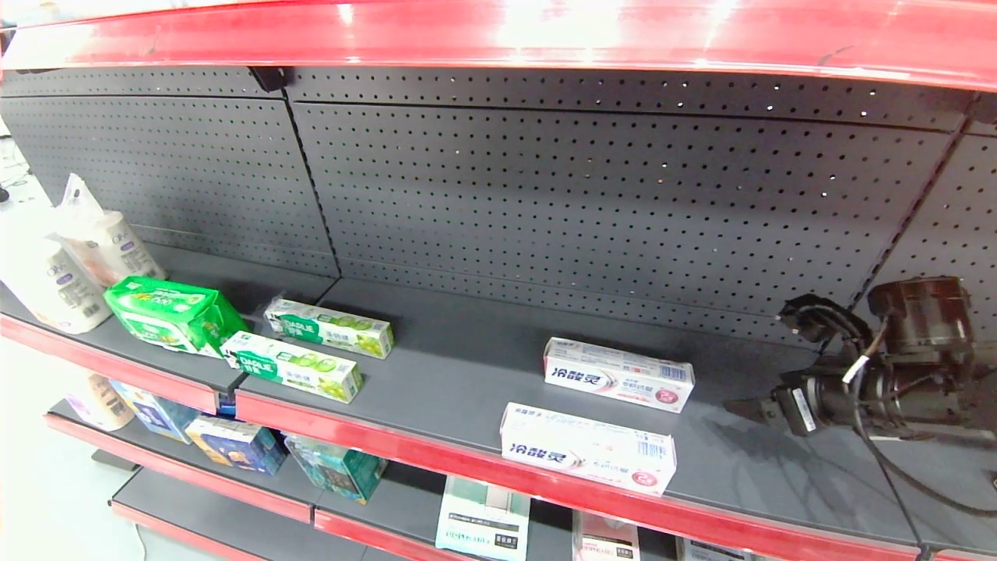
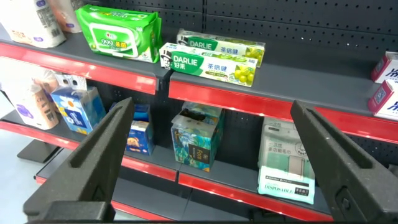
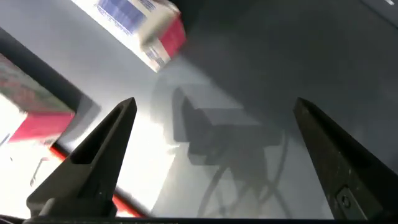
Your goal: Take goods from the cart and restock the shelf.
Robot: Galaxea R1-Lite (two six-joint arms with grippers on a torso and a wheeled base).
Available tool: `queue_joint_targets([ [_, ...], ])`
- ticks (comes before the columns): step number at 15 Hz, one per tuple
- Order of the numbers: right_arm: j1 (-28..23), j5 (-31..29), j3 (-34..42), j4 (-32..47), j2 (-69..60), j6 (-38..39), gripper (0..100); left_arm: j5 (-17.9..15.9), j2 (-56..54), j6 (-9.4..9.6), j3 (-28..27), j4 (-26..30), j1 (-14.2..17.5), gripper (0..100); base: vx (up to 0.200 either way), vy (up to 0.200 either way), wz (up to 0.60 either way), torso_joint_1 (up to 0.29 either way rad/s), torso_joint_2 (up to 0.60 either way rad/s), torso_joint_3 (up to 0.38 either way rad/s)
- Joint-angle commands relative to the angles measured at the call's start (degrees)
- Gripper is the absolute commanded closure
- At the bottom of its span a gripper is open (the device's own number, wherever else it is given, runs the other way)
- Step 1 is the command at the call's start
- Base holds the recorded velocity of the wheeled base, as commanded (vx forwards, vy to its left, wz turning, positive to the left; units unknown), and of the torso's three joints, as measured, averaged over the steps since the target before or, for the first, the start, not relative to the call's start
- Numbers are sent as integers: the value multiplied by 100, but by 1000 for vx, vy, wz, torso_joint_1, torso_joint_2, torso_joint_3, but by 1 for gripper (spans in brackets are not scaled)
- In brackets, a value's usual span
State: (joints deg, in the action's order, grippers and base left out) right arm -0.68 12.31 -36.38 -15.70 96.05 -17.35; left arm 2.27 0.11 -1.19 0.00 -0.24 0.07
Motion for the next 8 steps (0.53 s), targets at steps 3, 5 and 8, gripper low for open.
queue_joint_targets([
  [3, -1030, -27, 1687, -820, -2187, 495, 0, 2, -2, -4, -9, -2, 1, 0, 0, 0, 0, 0, 0, 0],
  [5, -1030, -335, 2170, -935, -3444, 979, 0, 2, -2, -4, 0, -2, 1, 0, 0, 0, 0, 0, 0, 0],
  [8, -960, -651, 3356, -873, -6054, 865, 0, 2, -2, -4, -9, -2, 1, 0, 0, 0, 0, 0, 0, 0],
])
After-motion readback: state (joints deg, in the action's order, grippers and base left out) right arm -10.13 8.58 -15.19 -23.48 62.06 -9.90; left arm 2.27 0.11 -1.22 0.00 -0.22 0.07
